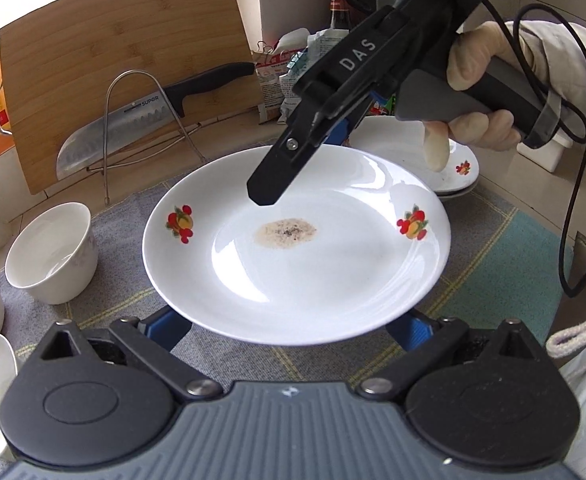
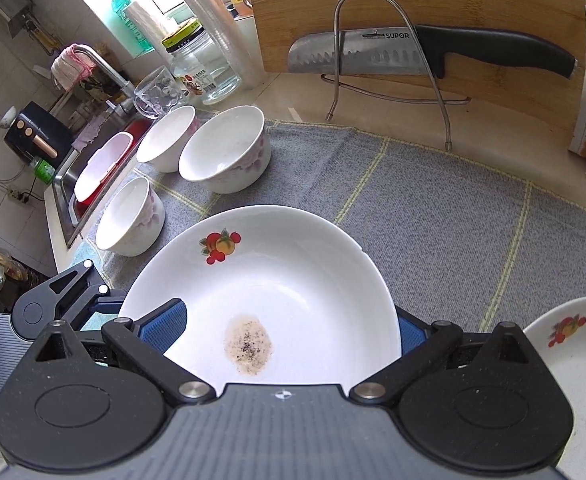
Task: Organize plates and bowls
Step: 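Carry the stained plate with the right tool to the stacked plates, then lower the stained plate onto the stacked plates with the right tool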
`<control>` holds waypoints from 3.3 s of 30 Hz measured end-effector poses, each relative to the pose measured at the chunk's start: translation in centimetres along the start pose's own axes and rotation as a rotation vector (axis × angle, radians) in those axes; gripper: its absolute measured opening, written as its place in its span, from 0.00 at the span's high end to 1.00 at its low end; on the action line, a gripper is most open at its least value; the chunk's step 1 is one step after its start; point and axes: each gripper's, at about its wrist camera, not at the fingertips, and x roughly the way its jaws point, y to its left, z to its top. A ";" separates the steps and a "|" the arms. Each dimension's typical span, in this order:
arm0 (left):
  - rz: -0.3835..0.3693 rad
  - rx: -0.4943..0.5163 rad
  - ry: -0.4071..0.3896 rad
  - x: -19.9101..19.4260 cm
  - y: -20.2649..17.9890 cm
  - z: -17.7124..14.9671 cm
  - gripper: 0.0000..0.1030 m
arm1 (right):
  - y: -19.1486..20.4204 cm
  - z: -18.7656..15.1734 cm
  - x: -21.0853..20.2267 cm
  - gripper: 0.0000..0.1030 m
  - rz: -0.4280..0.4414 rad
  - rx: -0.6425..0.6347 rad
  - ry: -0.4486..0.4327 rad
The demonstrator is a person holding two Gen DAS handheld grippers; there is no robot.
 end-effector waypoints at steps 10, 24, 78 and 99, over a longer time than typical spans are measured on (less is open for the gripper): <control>-0.051 0.022 0.004 0.0 -1.7 0.8 0.01 | -0.3 -2.0 -2.3 0.00 -0.030 0.017 -0.025; -0.122 0.105 0.010 1.4 -3.8 2.7 0.01 | -2.5 -4.5 -5.1 0.00 -0.079 0.084 -0.056; -0.278 0.262 0.046 9.9 -6.8 8.5 0.01 | -12.0 -10.4 -10.2 0.00 -0.184 0.297 -0.149; -0.285 0.292 0.068 11.5 -7.2 8.8 0.01 | -13.1 -10.7 -10.2 0.00 -0.189 0.322 -0.154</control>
